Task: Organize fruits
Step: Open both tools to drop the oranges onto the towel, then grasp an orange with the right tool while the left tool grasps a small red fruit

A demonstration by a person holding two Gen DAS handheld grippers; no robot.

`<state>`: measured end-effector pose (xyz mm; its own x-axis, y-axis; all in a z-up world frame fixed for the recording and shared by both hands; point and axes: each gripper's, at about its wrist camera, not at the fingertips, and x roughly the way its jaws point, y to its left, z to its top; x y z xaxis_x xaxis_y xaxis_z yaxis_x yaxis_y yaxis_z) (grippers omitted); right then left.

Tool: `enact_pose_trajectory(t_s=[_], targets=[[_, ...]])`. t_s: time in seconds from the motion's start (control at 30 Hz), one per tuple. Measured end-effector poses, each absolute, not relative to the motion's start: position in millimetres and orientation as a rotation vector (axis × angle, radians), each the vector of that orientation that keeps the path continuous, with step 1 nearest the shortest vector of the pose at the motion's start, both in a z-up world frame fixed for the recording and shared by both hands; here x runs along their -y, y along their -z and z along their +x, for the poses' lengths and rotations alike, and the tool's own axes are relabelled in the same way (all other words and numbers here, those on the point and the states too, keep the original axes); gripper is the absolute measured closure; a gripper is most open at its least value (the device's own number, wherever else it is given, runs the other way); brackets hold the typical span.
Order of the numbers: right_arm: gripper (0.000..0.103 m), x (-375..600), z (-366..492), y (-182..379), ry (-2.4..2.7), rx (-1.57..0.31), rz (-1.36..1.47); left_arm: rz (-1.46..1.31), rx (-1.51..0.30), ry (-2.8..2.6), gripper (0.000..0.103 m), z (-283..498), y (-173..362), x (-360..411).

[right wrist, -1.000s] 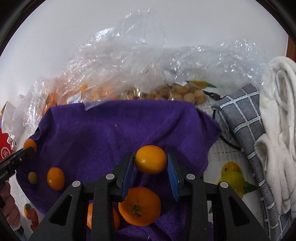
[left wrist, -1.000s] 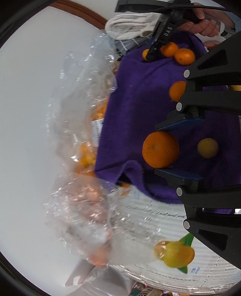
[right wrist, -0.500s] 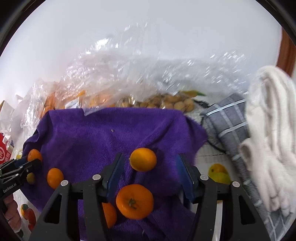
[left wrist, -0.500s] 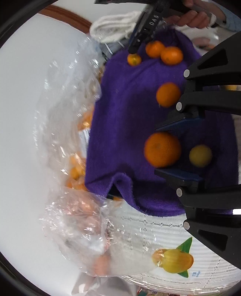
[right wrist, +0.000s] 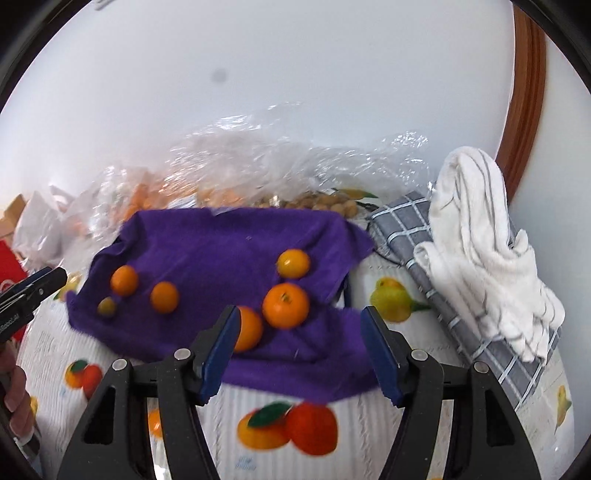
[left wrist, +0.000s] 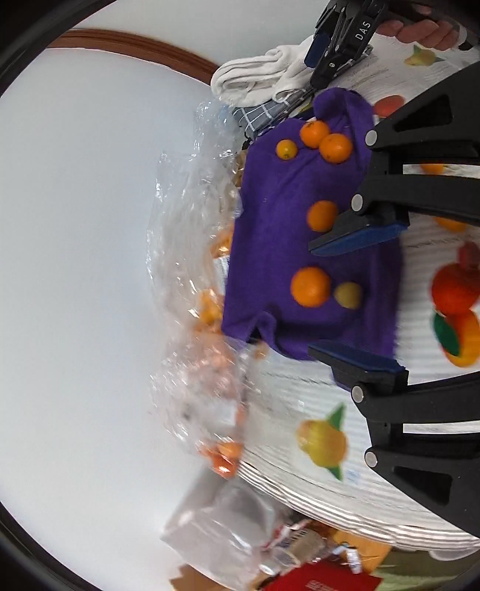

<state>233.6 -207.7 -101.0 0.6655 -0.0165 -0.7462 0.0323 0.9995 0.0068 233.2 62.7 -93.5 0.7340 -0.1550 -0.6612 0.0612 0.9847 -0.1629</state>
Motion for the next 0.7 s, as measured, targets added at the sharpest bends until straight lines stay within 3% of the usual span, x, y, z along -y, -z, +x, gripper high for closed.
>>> enact_pose_trajectory(t_s=[0.23,0.7], targets=[[0.044,193,202,108,-0.012,-0.859,-0.004,-0.187,-0.734,0.142,0.057,197,113,-83],[0.044,174,190,134,-0.062,-0.835,0.021,-0.119,-0.764,0.051,0.057,181,143,-87]])
